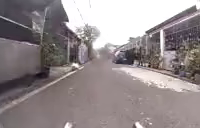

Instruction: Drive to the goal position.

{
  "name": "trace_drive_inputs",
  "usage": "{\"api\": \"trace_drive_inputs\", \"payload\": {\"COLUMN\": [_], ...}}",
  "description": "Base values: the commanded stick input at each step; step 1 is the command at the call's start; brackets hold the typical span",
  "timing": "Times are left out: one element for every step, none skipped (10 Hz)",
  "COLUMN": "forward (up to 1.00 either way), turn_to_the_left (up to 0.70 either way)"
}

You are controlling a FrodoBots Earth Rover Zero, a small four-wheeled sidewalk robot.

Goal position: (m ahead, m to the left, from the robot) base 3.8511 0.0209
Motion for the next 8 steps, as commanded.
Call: {"api": "trace_drive_inputs", "payload": {"forward": [0.7,0.7,0.7,0.7,0.7,0.7,0.7,0.7], "turn_to_the_left": [0.0,0.0,0.0,0.0,0.0,0.0,0.0,0.0]}}
